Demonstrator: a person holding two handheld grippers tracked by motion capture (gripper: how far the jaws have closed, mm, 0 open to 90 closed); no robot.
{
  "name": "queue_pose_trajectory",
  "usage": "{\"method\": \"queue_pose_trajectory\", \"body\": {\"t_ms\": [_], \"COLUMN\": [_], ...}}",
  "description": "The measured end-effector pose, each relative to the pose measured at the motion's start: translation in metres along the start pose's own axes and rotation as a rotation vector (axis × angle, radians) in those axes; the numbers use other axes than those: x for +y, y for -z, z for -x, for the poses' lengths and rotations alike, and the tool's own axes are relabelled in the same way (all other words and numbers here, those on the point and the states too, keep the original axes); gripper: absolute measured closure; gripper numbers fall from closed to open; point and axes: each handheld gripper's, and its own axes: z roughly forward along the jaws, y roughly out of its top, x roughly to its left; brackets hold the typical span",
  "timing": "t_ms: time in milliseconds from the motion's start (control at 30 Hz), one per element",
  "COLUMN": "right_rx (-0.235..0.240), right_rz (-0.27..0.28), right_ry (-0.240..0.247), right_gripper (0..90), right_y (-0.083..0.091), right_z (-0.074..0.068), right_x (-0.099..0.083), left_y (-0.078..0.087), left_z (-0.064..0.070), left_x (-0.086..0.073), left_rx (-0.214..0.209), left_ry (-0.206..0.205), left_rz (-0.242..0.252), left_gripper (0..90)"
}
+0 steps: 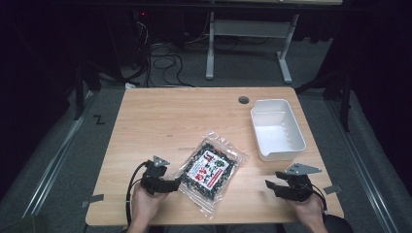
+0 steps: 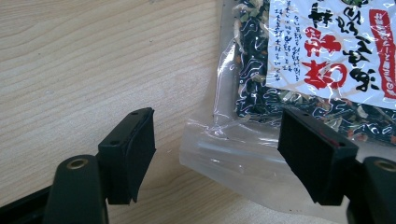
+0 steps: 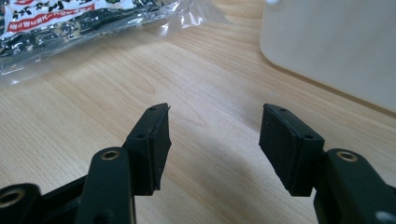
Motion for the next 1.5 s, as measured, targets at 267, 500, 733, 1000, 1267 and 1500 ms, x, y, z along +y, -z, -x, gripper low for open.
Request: {"method": "queue_pose_trajectory", "body": {"t_ms": [267,500,733,1000,1267,1500], "right_rx": [-0.008,-0.012,-0.015,-0.016,-0.02,-0.022], "right_rz": [-0.007,-0.008,-0.004,-0.001,0.01,0.016], "right_ry": [0.006,0.013,0.015,0.006,0.003,0.003], "right_gripper": [43.2,42.4,42.3,42.4,42.4,42.6], "right_y": [-0.001,-0.002,-0.001,0.0,0.001,0.001], "right_z": [0.0,0.0,0.001,0.002,0.003,0.003], "right_x": [0.001,0.001,0.001,0.001,0.001,0.001], "left_y": [-0.002,-0.001,0.004,0.004,0.002,-0.001], "left_z": [0.004,0.006,0.013,0.018,0.024,0.029], "left_x": [0.001,0.002,0.005,0.009,0.014,0.018], "left_rx": [-0.007,-0.006,-0.007,-0.022,-0.031,-0.04], "left_ry": [-0.024,-0.03,-0.048,-0.056,-0.068,-0.076], "left_rz": [-0.006,0.0,0.02,0.015,-0.002,-0.019], "left_gripper": [27.8,27.8,27.5,27.4,27.4,27.3]}}
